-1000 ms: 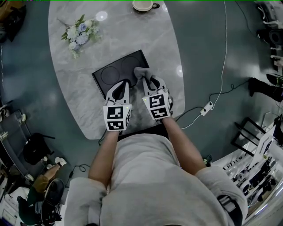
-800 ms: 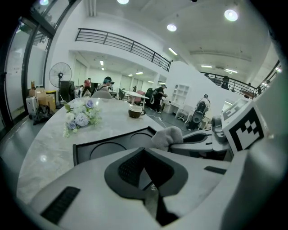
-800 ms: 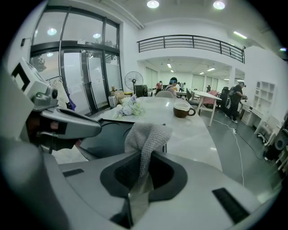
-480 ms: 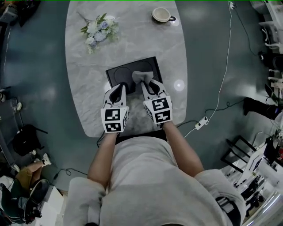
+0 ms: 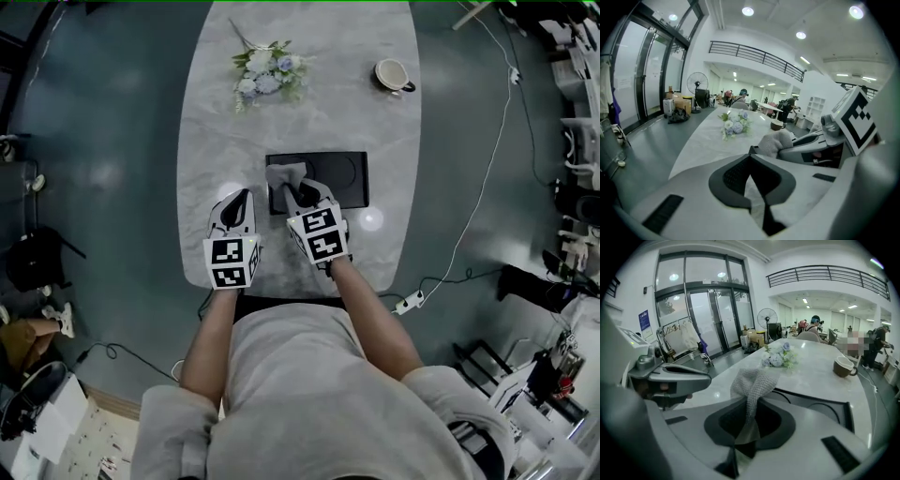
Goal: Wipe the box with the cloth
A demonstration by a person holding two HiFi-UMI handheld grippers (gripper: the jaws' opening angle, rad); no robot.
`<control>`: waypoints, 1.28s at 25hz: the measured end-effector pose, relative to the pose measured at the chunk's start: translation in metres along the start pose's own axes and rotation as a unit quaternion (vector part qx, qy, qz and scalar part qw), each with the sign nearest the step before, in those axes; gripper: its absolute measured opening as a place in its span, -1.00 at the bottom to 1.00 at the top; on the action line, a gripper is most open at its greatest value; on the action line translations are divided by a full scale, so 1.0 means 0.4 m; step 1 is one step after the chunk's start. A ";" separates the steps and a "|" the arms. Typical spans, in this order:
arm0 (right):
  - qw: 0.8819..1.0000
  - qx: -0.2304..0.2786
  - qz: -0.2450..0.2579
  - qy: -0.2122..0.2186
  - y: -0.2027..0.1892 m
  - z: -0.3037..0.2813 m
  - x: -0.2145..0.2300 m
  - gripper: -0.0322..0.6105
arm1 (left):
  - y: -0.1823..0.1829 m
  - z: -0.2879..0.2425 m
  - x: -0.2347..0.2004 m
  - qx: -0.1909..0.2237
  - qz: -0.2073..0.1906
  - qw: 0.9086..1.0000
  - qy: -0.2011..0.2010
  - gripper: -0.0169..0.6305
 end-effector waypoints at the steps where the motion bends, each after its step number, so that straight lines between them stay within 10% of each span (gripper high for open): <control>1: 1.000 -0.013 0.004 0.003 -0.001 -0.018 -0.004 -0.75 | -0.005 0.003 -0.017 -0.002 0.005 1.000 0.007 -0.88; 32: 0.982 -0.113 0.148 -0.020 -0.024 -0.036 0.009 -0.75 | -0.013 -0.063 0.040 -0.038 -0.008 0.998 -0.039 -0.88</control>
Point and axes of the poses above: the fingertips, and each gripper's own axes: z backward along the fingers, x to its right, y out of its top, the point moved 8 cm from there along z, backward along the fingers, and after that the axes turned 11 degrees about y, right-handed, at the moved point
